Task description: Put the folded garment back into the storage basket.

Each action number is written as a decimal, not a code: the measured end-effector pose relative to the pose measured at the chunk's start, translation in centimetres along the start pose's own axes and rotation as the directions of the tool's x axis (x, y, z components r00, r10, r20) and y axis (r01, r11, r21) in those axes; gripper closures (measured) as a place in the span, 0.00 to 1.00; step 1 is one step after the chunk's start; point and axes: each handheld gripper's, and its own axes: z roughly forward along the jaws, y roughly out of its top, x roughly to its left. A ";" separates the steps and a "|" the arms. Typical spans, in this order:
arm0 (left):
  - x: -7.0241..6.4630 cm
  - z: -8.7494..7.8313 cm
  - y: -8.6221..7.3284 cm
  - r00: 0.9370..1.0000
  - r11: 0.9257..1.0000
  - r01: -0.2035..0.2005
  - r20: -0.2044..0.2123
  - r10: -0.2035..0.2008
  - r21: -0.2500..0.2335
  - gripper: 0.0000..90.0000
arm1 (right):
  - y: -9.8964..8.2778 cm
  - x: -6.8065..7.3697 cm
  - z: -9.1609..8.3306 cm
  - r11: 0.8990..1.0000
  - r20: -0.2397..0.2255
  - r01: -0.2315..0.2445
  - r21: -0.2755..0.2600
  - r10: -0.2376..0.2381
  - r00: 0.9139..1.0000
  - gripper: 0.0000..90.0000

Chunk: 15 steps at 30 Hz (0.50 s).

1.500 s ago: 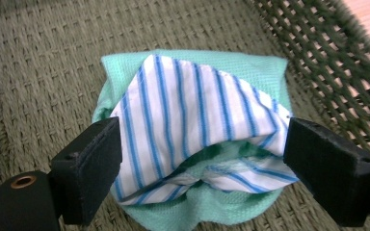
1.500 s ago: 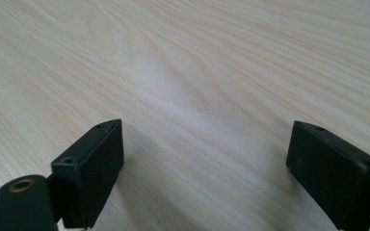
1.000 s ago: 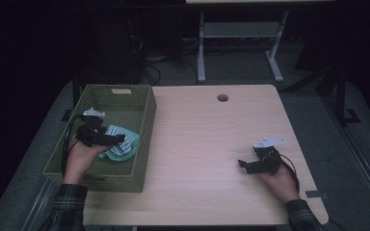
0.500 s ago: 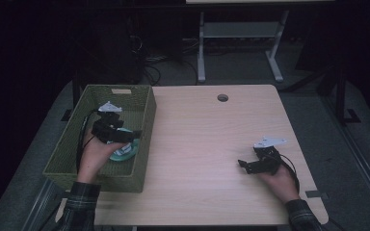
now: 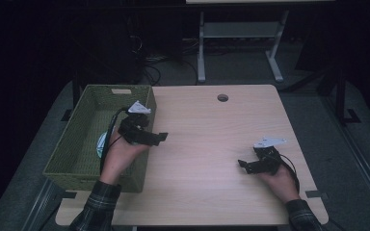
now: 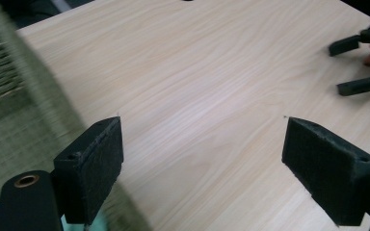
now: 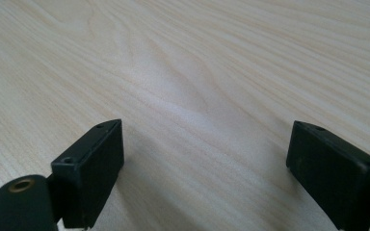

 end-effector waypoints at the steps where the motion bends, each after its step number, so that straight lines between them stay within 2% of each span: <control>1: -0.4 0.3 0.1 1.000 1.000 -0.005 0.008 0.005 -0.002 0.16 | 0.0 0.0 0.0 1.000 0.000 0.000 0.000 0.000 1.000 0.14; 7: -2.4 2.1 0.9 0.998 0.999 -0.050 0.033 0.049 0.009 0.16 | 0.0 0.0 0.0 1.000 0.000 0.000 0.000 0.000 1.000 0.14; 15: -4.7 4.8 0.5 0.995 0.997 -0.074 0.064 0.073 0.018 0.16 | 0.0 0.0 0.0 1.000 0.000 0.001 0.000 -0.001 1.000 0.14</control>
